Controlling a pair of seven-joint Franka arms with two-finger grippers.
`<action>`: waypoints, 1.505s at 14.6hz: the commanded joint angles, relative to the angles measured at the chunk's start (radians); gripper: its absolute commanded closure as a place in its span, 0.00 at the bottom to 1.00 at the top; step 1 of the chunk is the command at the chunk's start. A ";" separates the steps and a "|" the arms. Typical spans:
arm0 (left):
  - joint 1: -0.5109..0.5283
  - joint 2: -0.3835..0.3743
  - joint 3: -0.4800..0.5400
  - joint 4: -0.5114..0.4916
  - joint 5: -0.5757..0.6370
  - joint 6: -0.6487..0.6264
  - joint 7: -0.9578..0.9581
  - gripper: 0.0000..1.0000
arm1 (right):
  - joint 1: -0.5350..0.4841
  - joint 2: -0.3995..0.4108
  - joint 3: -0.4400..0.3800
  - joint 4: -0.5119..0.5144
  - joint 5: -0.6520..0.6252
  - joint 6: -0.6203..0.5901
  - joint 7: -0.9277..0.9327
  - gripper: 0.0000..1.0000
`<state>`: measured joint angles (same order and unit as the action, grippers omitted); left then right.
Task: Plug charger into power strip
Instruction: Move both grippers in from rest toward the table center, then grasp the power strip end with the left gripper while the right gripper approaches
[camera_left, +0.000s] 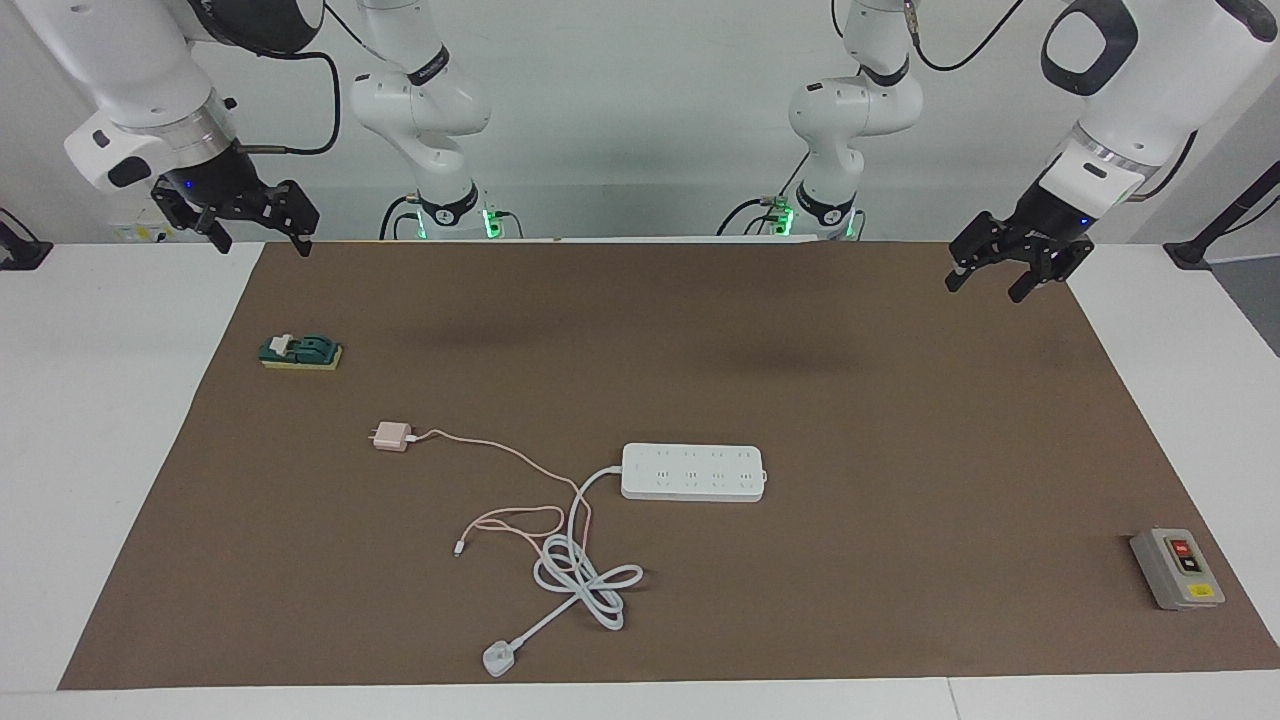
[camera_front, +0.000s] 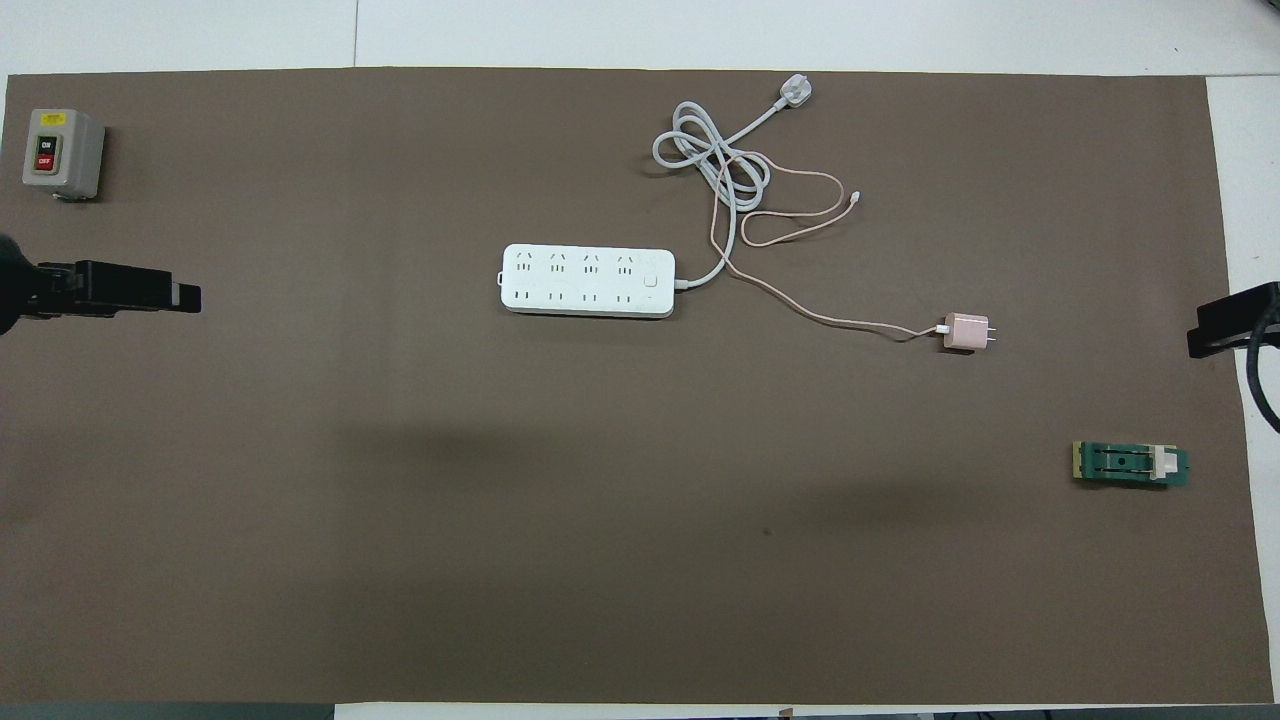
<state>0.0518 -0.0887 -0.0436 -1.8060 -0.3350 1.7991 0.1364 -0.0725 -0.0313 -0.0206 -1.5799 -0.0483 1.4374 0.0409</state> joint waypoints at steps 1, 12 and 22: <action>-0.001 -0.048 0.002 -0.104 -0.148 0.089 0.008 0.00 | -0.026 -0.010 0.001 -0.054 0.079 0.003 0.210 0.00; -0.016 0.067 0.001 -0.275 -0.861 0.108 0.284 0.00 | -0.156 0.128 -0.001 -0.160 0.451 0.147 0.767 0.00; -0.154 0.171 -0.002 -0.352 -1.331 0.102 0.547 0.00 | -0.174 0.269 -0.001 -0.259 0.705 0.296 0.936 0.00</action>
<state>-0.0642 0.0582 -0.0580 -2.1481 -1.5843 1.8931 0.6070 -0.2288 0.2025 -0.0295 -1.8173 0.5987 1.7090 0.9625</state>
